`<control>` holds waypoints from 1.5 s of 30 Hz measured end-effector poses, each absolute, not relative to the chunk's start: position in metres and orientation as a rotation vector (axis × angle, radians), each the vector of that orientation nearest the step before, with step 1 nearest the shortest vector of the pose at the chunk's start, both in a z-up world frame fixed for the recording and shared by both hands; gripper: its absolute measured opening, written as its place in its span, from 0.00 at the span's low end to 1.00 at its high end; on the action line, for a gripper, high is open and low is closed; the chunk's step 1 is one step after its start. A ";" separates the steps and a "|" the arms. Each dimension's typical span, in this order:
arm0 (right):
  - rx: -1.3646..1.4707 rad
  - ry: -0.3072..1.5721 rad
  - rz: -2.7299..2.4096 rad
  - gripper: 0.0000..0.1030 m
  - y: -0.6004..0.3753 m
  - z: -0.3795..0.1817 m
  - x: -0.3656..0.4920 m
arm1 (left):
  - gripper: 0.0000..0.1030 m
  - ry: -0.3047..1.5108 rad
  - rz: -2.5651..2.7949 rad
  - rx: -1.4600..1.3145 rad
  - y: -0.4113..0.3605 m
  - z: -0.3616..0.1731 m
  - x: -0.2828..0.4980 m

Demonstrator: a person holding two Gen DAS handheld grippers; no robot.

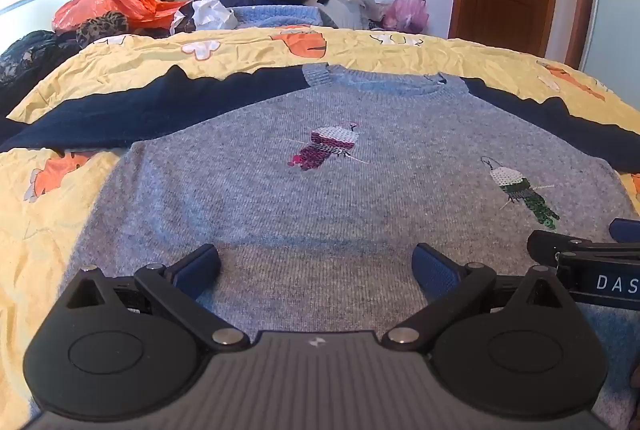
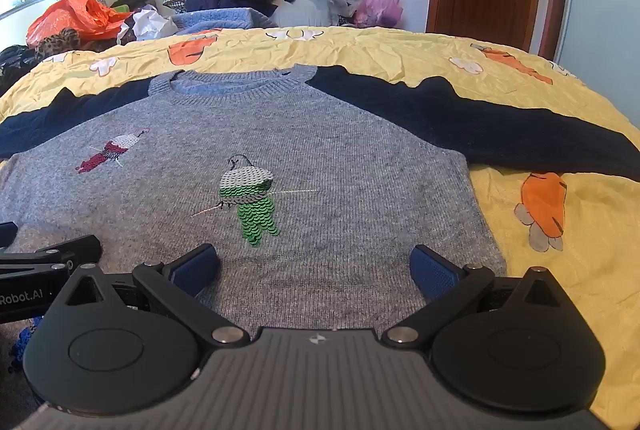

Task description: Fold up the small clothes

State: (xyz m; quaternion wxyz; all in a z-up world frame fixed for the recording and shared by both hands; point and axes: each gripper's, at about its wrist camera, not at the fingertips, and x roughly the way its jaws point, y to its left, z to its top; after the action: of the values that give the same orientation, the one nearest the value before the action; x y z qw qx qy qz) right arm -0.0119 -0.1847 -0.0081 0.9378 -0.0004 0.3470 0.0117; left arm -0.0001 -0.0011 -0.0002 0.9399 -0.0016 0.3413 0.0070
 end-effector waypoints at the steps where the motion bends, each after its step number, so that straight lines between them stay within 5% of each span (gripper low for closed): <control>1: 0.000 0.708 0.024 1.00 -0.185 -0.008 -0.012 | 1.00 0.698 0.013 -0.004 -0.002 0.000 0.000; 45: -0.002 0.709 0.023 1.00 -0.184 -0.008 -0.011 | 1.00 0.710 0.015 -0.003 -0.001 0.001 0.002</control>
State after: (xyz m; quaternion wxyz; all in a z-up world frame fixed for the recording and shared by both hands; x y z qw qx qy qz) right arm -0.0113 -0.1842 -0.0081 0.9377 -0.0010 0.3472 0.0110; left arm 0.0019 -0.0011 0.0013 0.9376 -0.0016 0.3477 0.0075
